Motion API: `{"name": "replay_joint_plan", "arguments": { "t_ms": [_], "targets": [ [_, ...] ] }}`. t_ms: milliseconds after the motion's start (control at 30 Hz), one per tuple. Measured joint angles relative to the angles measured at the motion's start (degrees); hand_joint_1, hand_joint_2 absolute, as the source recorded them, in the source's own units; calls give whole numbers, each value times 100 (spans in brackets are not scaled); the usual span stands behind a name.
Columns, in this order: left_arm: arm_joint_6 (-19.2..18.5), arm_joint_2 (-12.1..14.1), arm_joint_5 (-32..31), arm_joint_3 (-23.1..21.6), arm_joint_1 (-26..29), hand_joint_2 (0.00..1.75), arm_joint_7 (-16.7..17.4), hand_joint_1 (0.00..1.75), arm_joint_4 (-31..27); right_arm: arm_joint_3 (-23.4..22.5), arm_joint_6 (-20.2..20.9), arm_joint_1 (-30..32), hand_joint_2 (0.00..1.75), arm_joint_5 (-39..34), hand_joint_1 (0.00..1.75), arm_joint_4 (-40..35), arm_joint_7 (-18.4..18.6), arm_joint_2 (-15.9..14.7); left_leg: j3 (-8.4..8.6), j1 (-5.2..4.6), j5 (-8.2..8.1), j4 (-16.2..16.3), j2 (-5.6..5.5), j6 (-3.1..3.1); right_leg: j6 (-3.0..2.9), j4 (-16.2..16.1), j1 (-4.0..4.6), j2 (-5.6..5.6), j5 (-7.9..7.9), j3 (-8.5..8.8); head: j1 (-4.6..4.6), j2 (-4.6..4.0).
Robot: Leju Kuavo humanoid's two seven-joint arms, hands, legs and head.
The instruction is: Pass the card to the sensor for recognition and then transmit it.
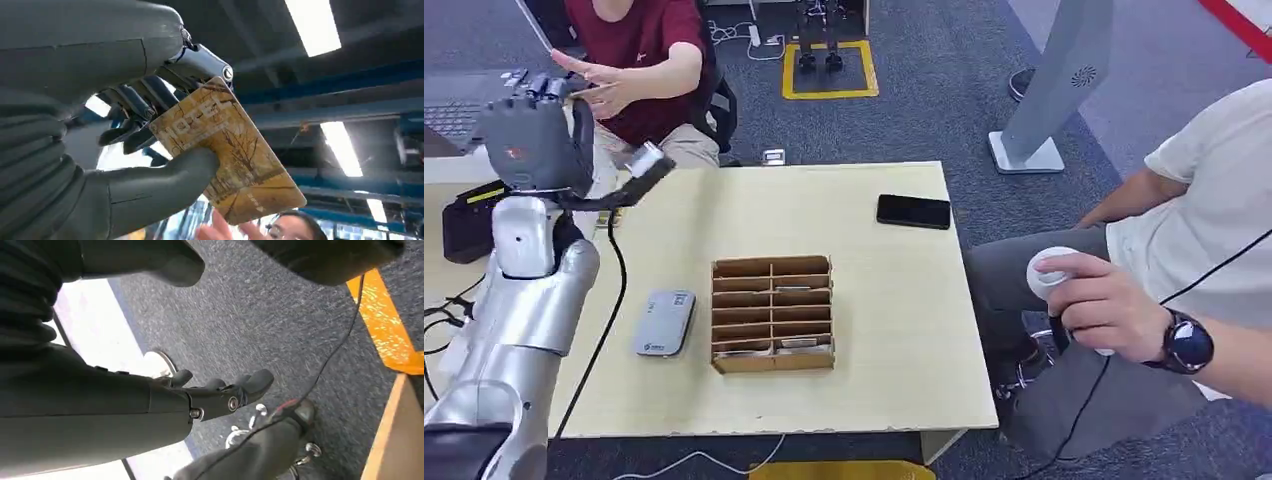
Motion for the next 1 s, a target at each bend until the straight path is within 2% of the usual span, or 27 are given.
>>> {"name": "replay_joint_plan", "arguments": {
  "t_ms": [100,167,267,567,700,733,867,1000],
  "targets": [
    [20,308,-280,-525,-2,175,454,175,173,-13,-7,5,175,66,0,0,-9,0,-1,1,0,1,9,0,0,0,0,9,4,-7,0,0],
    [28,468,-285,-828,-1,175,511,175,262,-33,-9,2,175,68,0,0,-17,0,-3,4,0,0,4,0,0,0,0,6,4,-7,-2,0],
    [28,588,-284,-1058,-5,175,579,175,361,-50,-15,-2,175,70,0,0,-28,0,-4,5,0,0,4,-1,0,1,0,6,4,-7,0,0],
    [31,699,-284,-1304,-7,175,633,175,522,-101,-11,1,175,74,0,0,-44,0,-6,2,0,0,5,0,0,0,0,6,4,-8,0,0],
    [31,697,-269,-1309,-6,175,515,175,575,-114,-11,2,175,83,0,0,-48,0,-6,2,0,1,5,0,0,0,0,6,5,-9,2,0],
    [31,692,-265,-1307,-6,175,504,0,592,-120,-11,1,175,83,0,0,-48,0,-6,2,0,1,5,0,0,0,0,6,5,-9,-2,0],
    [31,642,-62,-1307,-12,175,198,0,714,-136,-17,1,175,85,0,0,-48,0,-6,1,0,1,5,0,0,0,0,6,4,-9,0,0],
    [31,566,-59,-1307,-7,175,194,0,778,-140,-17,2,175,131,0,0,-48,2,-8,1,0,1,4,0,0,0,0,5,4,-9,-2,0]
  ]
}}
